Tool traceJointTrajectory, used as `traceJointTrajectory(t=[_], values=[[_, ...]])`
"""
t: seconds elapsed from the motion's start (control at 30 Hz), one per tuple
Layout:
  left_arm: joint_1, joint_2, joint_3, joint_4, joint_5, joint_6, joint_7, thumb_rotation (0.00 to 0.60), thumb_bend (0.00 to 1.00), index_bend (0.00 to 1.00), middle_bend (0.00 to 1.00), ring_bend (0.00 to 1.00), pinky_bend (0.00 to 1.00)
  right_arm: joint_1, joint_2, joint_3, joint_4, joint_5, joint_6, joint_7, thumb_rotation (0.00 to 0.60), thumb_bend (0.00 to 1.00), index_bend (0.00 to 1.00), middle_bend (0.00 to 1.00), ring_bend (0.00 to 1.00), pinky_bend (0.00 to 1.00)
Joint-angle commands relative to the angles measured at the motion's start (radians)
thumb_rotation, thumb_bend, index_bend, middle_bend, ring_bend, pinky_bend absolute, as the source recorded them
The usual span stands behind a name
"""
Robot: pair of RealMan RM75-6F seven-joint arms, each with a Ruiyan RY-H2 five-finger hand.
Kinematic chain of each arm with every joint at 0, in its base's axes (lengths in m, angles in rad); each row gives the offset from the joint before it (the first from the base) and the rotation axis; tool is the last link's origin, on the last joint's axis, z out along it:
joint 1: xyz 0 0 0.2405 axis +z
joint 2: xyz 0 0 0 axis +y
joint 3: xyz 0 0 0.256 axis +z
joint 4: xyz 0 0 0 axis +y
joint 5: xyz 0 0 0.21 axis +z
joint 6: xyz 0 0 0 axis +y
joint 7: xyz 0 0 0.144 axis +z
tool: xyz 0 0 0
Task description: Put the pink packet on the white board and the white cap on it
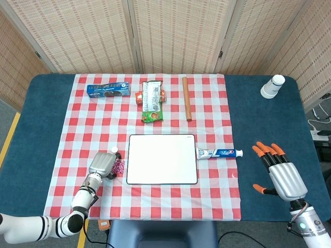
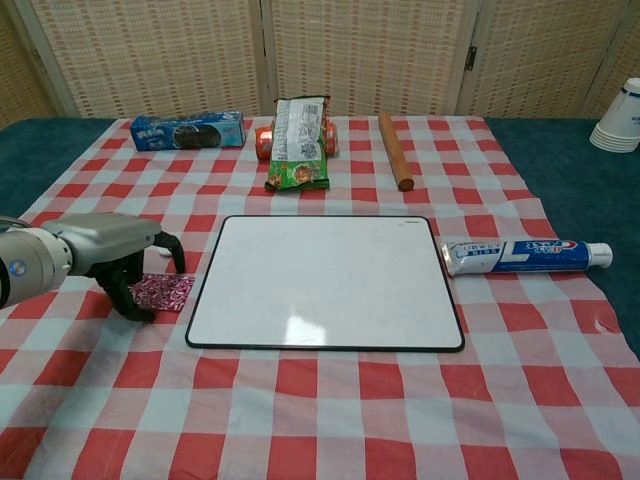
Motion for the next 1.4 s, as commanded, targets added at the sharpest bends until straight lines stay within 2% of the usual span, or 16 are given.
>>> traceJointTrajectory(t=[0.03, 0.57, 0.87, 1.0, 1.17, 1.4], values=[[-0.001, 0.001, 0.001, 0.001, -0.001, 0.001, -0.002, 0.600, 0.24, 0.31, 1.00, 1.00, 1.00, 0.000, -0.001, -0.001, 0.000, 0.000, -0.001, -0.002, 0.548, 0.00, 0.00, 0.00, 0.00, 0.08], [0.001, -0.009, 0.003, 0.026, 0.016, 0.026, -0.030, 0.600, 0.26, 0.46, 1.00, 1.00, 1.00, 0.000, 0.000, 0.000, 0.001, 0.001, 0.000, 0.000, 0.547, 0.00, 0.00, 0.00, 0.00, 0.08], [0.001, 0.009, -0.007, 0.005, 0.031, 0.035, -0.042, 0.600, 0.26, 0.47, 1.00, 1.00, 1.00, 0.000, 0.000, -0.001, 0.001, -0.001, -0.002, 0.001, 0.549, 0.00, 0.00, 0.00, 0.00, 0.08], [-0.028, 0.037, -0.032, -0.067, 0.035, 0.049, -0.006, 0.600, 0.26, 0.47, 1.00, 1.00, 1.00, 0.001, 0.003, -0.001, 0.001, -0.003, -0.003, 0.009, 0.549, 0.00, 0.00, 0.00, 0.00, 0.08], [-0.080, 0.025, -0.066, -0.125, -0.002, 0.067, 0.057, 0.600, 0.26, 0.47, 1.00, 1.00, 1.00, 0.001, 0.007, -0.001, 0.005, -0.004, -0.003, 0.023, 0.549, 0.00, 0.00, 0.00, 0.00, 0.08], [-0.185, -0.065, -0.128, -0.133, -0.069, 0.089, 0.149, 0.600, 0.26, 0.47, 1.00, 1.00, 1.00, 0.004, 0.013, -0.004, 0.010, -0.007, -0.010, 0.043, 0.549, 0.00, 0.00, 0.00, 0.00, 0.08]])
